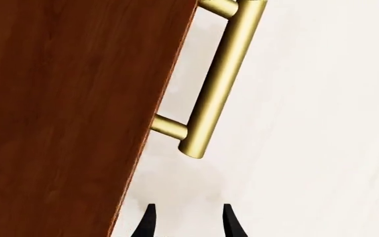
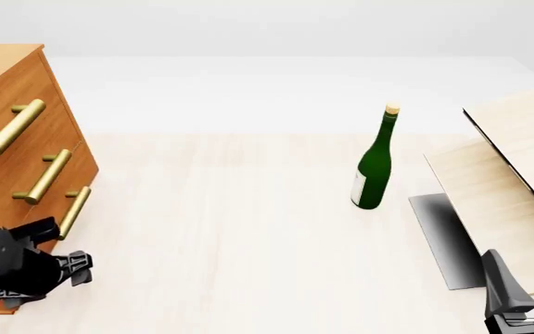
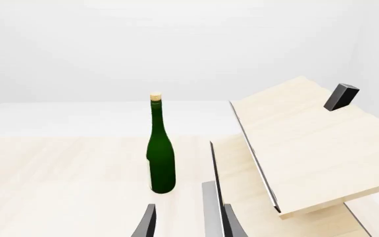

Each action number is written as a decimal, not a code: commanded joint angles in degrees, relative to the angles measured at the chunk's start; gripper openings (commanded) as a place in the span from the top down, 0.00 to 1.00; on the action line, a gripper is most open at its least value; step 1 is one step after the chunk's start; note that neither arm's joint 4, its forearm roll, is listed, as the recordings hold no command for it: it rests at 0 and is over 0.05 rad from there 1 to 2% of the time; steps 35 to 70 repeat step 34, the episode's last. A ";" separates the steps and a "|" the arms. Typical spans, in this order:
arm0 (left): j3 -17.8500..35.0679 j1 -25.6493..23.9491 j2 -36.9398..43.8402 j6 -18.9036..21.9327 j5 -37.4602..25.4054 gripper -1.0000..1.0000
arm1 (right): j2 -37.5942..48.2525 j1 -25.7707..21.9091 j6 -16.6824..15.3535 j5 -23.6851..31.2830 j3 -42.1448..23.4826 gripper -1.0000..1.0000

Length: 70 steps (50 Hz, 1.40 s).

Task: Put the bowl in the bottom drawer of the cabinet and close it.

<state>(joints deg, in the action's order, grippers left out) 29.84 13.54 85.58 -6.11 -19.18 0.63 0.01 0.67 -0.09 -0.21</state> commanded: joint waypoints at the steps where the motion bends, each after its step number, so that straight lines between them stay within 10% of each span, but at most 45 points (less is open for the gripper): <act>1: -1.10 30.45 -4.26 2.43 1.25 0.00 | 0.01 0.00 -0.01 0.00 0.00 0.00; 9: -1.80 30.79 -5.15 3.69 1.50 0.00 | 0.01 0.00 -0.01 0.00 0.00 0.00; 33: -1.17 3.14 -14.27 1.37 -0.62 0.00 | 0.01 0.00 -0.01 0.00 0.00 0.00; 70: -1.31 3.46 -15.13 1.61 -0.79 0.00 | 0.01 0.00 -0.01 0.00 0.00 0.00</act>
